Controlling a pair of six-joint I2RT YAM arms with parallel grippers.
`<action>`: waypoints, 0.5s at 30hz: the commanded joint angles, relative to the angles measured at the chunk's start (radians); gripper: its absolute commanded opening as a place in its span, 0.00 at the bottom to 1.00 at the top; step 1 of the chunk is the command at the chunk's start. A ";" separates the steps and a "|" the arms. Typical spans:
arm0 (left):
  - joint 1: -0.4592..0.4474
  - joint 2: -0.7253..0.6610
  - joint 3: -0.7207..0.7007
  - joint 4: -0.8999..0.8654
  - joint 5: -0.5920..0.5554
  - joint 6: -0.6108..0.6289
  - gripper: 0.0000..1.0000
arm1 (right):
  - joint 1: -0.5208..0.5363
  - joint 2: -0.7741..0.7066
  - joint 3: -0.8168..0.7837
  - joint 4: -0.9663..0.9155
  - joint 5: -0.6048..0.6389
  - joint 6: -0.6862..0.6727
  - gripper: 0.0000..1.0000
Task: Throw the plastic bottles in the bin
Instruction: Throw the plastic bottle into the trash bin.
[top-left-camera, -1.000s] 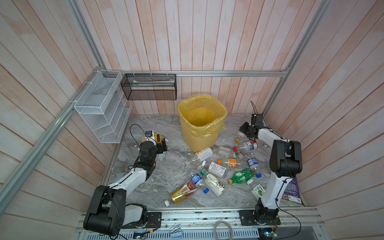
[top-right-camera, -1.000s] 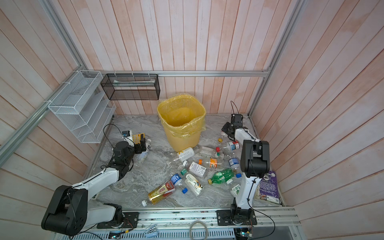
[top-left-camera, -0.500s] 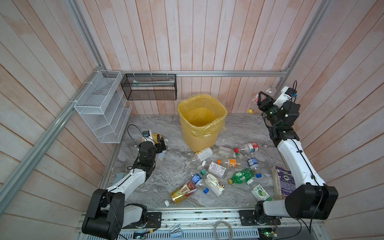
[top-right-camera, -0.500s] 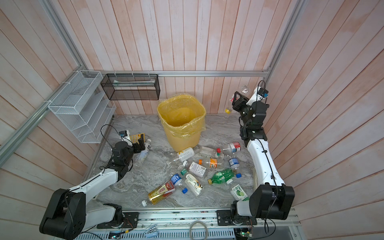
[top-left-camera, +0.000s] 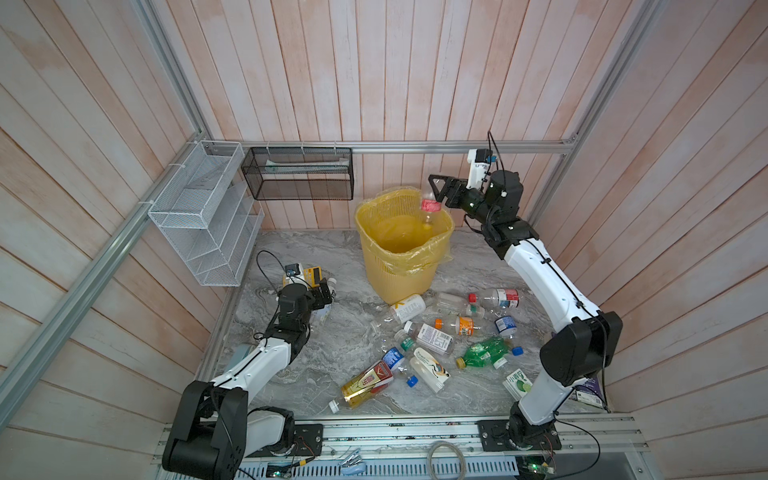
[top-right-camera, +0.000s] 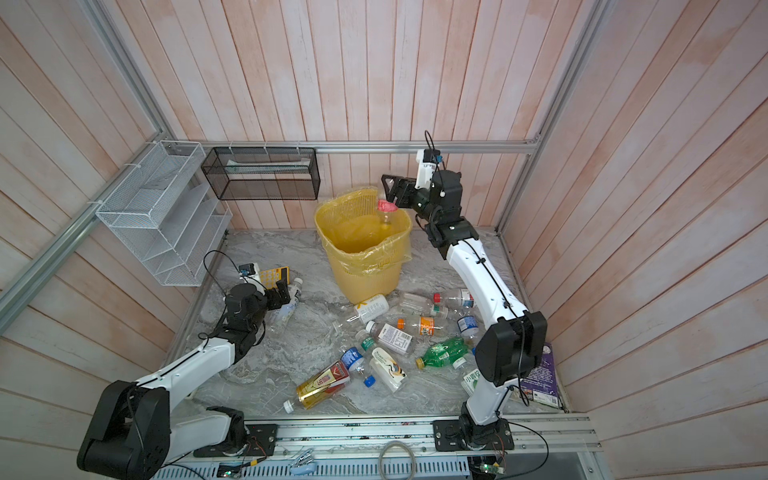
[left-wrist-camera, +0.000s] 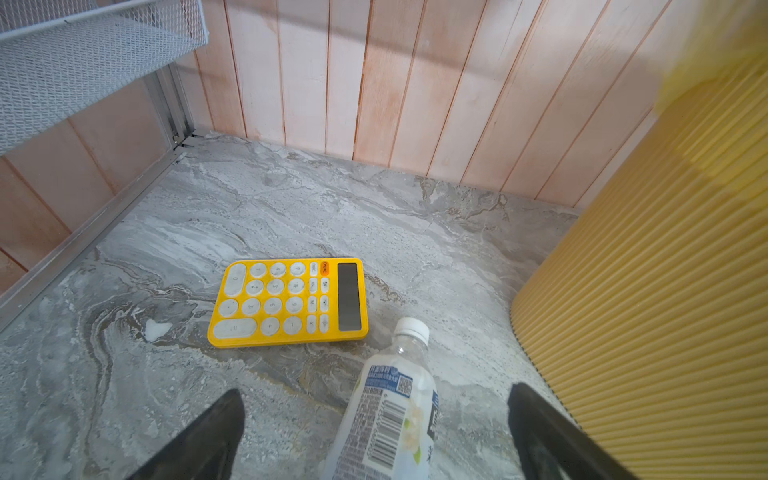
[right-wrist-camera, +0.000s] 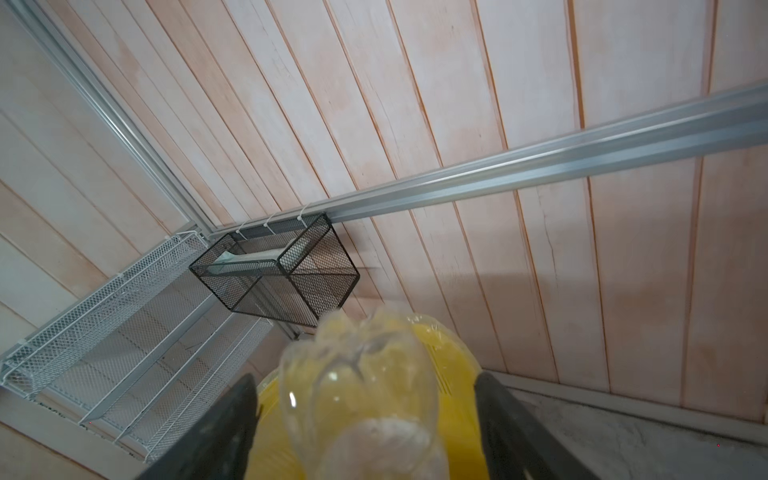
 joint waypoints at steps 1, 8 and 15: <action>-0.004 -0.031 0.025 -0.041 -0.008 0.004 1.00 | -0.022 -0.085 0.008 -0.070 0.110 -0.096 0.95; -0.003 -0.054 0.021 -0.064 -0.022 0.010 1.00 | -0.041 -0.177 -0.101 -0.029 0.161 -0.117 0.97; -0.005 -0.050 0.025 -0.090 0.001 0.026 1.00 | -0.072 -0.234 -0.230 0.028 0.151 -0.107 0.97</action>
